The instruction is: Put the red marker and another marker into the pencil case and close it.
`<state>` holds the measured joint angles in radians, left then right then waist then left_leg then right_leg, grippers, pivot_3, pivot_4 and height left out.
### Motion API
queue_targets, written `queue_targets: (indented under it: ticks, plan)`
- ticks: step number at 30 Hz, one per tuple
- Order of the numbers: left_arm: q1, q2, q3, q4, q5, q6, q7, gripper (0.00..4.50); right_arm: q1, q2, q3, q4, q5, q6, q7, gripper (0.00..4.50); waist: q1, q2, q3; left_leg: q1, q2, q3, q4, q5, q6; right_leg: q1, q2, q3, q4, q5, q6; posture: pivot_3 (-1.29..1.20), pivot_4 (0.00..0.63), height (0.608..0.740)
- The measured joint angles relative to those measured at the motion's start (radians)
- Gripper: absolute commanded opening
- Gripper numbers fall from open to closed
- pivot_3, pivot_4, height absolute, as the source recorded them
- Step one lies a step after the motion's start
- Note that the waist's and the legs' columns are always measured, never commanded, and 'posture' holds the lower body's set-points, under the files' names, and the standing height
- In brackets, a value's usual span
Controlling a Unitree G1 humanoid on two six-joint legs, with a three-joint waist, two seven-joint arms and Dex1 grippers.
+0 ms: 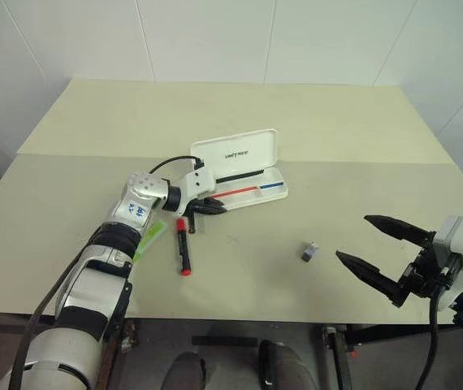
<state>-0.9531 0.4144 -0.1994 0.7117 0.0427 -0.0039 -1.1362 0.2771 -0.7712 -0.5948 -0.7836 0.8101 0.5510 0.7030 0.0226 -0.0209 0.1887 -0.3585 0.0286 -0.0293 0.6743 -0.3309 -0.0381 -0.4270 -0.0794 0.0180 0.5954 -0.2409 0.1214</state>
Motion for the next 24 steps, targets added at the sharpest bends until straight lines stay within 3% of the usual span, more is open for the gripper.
queue_targets:
  ticks: [13, 24]
  plan:
    - [0.197, 0.119, 0.025, -0.485, -0.094, 0.201, -0.038, 0.02, 0.057, 0.031, -0.019, -0.015, 0.019, -0.047, 0.000, 4.50, 0.003, 0.000, 0.000, 0.002, 0.000, 0.001, -0.007, 0.000, 0.000, 0.000, 0.000, 0.000, -0.002, 0.000, -0.001, 0.00, 0.150, 0.740]
    - [0.336, 0.124, -0.012, -0.700, -0.119, 0.296, -0.029, 0.02, 0.233, 0.078, -0.016, -0.057, -0.046, -0.143, 0.084, 4.50, -0.001, 0.000, 0.000, 0.004, 0.001, 0.003, -0.007, 0.000, 0.000, 0.000, 0.000, 0.002, -0.001, -0.002, -0.004, 0.00, 0.150, 0.740]
